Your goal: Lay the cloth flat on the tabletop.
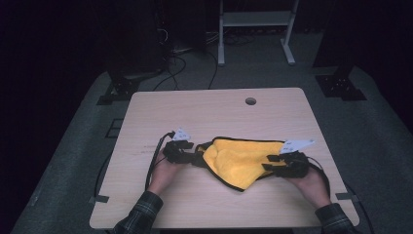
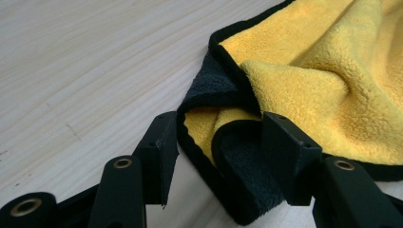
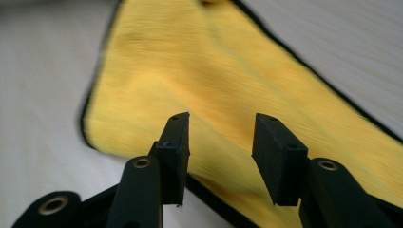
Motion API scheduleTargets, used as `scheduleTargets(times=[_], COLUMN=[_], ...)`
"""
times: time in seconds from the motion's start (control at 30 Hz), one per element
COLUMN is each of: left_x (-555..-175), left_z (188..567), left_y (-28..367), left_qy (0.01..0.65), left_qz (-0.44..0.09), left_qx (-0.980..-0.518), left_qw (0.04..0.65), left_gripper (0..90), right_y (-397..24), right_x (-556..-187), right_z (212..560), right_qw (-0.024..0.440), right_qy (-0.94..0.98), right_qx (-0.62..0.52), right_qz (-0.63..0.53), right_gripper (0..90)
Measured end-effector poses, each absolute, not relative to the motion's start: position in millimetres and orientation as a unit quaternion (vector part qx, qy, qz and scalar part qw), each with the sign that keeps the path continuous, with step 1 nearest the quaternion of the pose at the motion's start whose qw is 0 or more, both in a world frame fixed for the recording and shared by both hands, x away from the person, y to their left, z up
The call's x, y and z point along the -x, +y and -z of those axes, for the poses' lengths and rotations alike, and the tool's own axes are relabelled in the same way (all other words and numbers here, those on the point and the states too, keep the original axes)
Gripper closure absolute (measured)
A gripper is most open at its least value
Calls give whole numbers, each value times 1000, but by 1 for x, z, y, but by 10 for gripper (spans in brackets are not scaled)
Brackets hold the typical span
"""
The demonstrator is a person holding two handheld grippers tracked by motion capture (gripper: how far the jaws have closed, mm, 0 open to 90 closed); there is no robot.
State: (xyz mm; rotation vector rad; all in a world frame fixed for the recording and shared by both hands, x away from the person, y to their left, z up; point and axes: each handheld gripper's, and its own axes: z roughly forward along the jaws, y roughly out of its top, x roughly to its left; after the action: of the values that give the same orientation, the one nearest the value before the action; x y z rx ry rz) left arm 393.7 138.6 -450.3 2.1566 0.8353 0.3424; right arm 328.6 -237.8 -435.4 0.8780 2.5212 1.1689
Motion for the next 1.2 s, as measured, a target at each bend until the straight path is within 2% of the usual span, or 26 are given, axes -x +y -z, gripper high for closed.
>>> scheduleTargets(times=[0.1,0.33,0.37,0.4,0.43,0.47,0.5,0.53,0.73,0.77,0.87,0.9,1.03,1.2], left_x=[-394,-395,-394,-394,-394,-394,-393,-393,-392,-391,-390,-390,-388,-385], left_z=[453,454,453,453,453,453,453,453,451,450,450,450,449,449], left_y=[137,139,140,140,142,143,144,144,148,148,147,146,142,138], left_qy=[330,335,336,337,340,341,342,342,344,344,340,337,329,320], left_qz=[-134,-133,-133,-133,-131,-132,-131,-131,-134,-133,-130,-131,-128,-126], left_qx=[-852,-850,-848,-848,-846,-845,-844,-844,-841,-840,-841,-843,-846,-848], left_qw=[385,386,386,386,390,391,391,391,395,398,400,397,401,403], left_gripper=[455,411,402,402,395,390,387,387,385,383,382,382,381,376], right_y=[-202,-148,-133,-133,-124,-123,-123,-123,-155,-174,-195,-220,-251,-268], right_x=[-320,-314,-313,-313,-312,-312,-311,-311,-311,-312,-314,-318,-324,-333], right_z=[440,454,461,461,468,468,467,467,444,437,431,428,426,436], right_qw=[86,76,83,83,101,101,115,115,121,129,139,146,156,153], right_qy=[874,896,908,908,919,919,920,920,893,883,870,857,843,845], right_qx=[-257,-211,-199,-199,-181,-179,-176,-176,-206,-224,-248,-276,-315,-338], right_qz=[-403,-383,-361,-361,-337,-338,-331,-331,-380,-392,-403,-411,-407,-386], right_gripper=[526,524,566,566,699,772,829,829,845,845,844,844,843,842])
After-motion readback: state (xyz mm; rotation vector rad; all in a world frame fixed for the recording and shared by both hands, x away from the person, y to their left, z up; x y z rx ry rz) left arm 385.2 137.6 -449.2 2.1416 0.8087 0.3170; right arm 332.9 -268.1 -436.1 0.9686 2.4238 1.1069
